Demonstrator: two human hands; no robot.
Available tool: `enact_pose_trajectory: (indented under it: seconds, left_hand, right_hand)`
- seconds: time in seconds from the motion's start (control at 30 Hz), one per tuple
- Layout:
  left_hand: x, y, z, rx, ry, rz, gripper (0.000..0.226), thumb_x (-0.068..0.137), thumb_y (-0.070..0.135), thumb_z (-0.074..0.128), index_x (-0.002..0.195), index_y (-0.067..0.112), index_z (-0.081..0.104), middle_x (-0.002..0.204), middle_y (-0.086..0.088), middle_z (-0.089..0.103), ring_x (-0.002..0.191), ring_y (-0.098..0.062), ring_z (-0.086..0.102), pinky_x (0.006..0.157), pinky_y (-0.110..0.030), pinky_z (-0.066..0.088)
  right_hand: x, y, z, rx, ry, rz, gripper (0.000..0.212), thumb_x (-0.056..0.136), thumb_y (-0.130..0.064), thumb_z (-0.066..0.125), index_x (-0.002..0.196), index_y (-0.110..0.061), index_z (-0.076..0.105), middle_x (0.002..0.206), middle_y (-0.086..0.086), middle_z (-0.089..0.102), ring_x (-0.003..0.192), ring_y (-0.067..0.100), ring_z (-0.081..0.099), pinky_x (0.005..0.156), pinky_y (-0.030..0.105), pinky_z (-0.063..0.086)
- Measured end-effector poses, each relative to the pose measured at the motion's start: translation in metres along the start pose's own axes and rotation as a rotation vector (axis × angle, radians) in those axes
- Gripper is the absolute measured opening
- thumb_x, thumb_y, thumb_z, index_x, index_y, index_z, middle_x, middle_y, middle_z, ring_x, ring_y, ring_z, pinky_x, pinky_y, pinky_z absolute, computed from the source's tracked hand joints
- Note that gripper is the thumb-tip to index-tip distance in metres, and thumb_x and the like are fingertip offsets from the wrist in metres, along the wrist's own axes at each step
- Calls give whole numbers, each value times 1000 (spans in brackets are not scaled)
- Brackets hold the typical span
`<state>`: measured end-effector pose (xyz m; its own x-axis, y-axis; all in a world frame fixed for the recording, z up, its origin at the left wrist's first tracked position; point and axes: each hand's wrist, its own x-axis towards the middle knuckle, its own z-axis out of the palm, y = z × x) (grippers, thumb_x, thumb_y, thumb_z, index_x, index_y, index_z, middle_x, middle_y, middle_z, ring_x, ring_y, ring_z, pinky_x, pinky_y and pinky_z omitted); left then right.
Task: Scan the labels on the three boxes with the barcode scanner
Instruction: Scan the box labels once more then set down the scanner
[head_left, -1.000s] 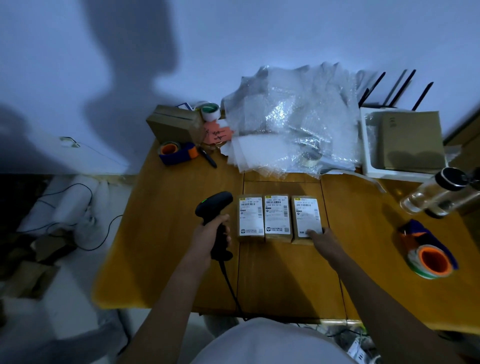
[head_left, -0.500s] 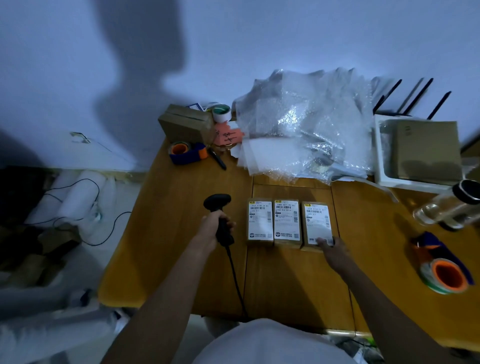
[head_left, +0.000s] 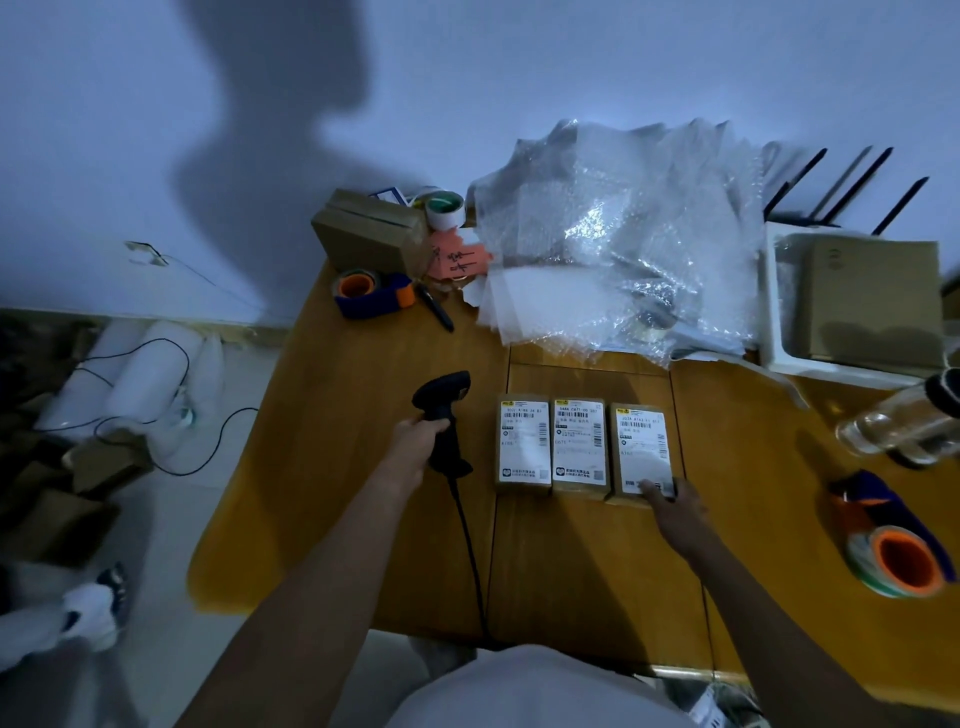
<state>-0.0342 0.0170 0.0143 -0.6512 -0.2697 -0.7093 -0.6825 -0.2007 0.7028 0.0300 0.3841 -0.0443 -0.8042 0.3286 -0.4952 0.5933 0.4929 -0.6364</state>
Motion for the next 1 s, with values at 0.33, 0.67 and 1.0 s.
enact_pose_trajectory:
  seconds: [0.33,0.67,1.0]
  left_hand:
    - [9,-5,7,162,49,17,53,98,15,65,147,7,46,141,-13,55,132,-32,51,95,-36,41]
    - [21,-12,2,169,40,20,52,98,14,65,147,10,48,140,-11,58,123,-27,55,98,-38,46]
    - [19,-17,1,288,85,95,44,101,14,61,144,7,53,132,-11,62,103,-19,55,85,-29,44]
  right_hand:
    - [-1,-2,0,31,-5,12,59,98,-44,61,141,-6,49,133,19,58,116,35,61,93,53,57]
    - [2,-24,-7,-188,134,18,78,87,-31,78,149,-4,40,146,21,48,125,40,56,91,50,57]
    - [-12,-87,18,-315,223,-322,46,91,-24,73,129,-4,58,134,17,54,112,33,61,82,43,55]
